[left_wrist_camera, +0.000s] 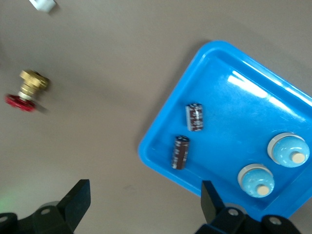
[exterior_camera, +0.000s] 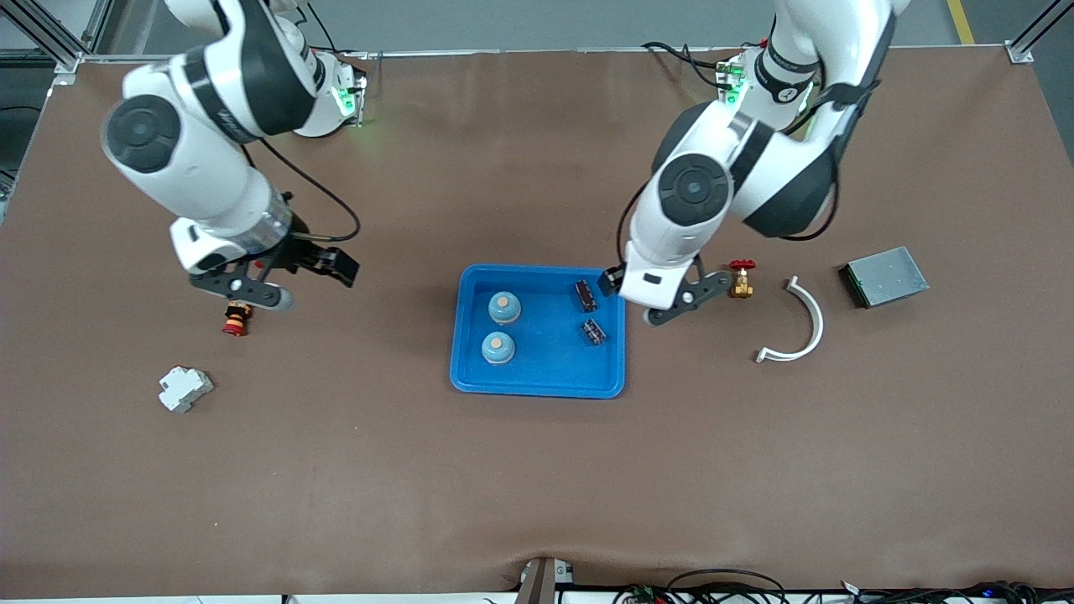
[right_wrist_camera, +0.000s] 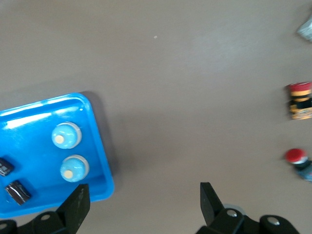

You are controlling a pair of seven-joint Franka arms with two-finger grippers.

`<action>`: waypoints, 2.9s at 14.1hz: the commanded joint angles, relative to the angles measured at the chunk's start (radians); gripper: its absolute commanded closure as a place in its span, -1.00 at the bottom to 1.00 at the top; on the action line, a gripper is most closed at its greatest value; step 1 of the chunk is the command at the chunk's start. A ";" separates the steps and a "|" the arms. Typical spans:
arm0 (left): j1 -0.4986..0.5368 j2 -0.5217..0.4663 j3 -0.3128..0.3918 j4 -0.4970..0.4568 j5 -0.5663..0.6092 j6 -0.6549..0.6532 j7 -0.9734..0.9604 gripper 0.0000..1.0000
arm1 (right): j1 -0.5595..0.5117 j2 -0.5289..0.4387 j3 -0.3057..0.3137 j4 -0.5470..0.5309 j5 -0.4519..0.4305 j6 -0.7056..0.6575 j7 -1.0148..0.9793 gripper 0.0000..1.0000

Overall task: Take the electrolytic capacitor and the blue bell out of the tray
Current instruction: 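Lower the right gripper onto a bell while the left gripper reaches a capacitor, then grasp the blue bell with the right gripper while the left gripper grasps the capacitor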

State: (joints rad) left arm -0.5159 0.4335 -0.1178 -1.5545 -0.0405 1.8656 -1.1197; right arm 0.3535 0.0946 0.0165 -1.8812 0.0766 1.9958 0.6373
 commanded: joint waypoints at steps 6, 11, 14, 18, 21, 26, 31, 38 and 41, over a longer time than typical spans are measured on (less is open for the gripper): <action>-0.035 0.125 0.003 0.001 -0.019 0.145 -0.159 -1.00 | 0.218 0.127 -0.010 -0.128 0.020 0.351 0.294 -1.00; -0.059 0.211 0.004 0.002 -0.006 0.246 -0.206 -1.00 | 0.306 0.299 -0.015 -0.036 0.005 0.411 0.398 -1.00; -0.056 0.240 0.007 0.010 -0.004 0.291 -0.194 -1.00 | 0.324 0.381 -0.016 0.028 0.000 0.411 0.422 -1.00; -0.047 0.270 0.012 0.016 0.037 0.303 -0.184 -1.00 | 0.352 0.494 -0.018 0.126 -0.107 0.409 0.540 -1.00; -0.047 0.292 0.015 0.016 0.042 0.362 -0.177 -1.00 | 0.352 0.551 -0.018 0.163 -0.121 0.409 0.550 -1.00; -0.047 0.338 0.017 0.017 0.083 0.441 -0.175 -1.00 | 0.352 0.600 -0.018 0.185 -0.124 0.416 0.550 -1.00; -0.049 0.363 0.018 0.037 0.087 0.455 -0.177 -1.00 | 0.361 0.602 -0.016 0.185 -0.120 0.416 0.553 -1.00; -0.061 0.392 0.018 0.062 0.087 0.457 -0.186 -1.00 | 0.378 0.631 -0.016 0.217 -0.107 0.414 0.561 -1.00; -0.061 0.390 0.018 0.062 0.087 0.457 -0.184 -1.00 | 0.377 0.636 -0.016 0.228 -0.104 0.413 0.561 -1.00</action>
State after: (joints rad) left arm -0.5722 0.8125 -0.1028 -1.5156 0.0252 2.3186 -1.2983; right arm 0.7214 0.7070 0.0070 -1.6916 -0.0240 2.4205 1.1744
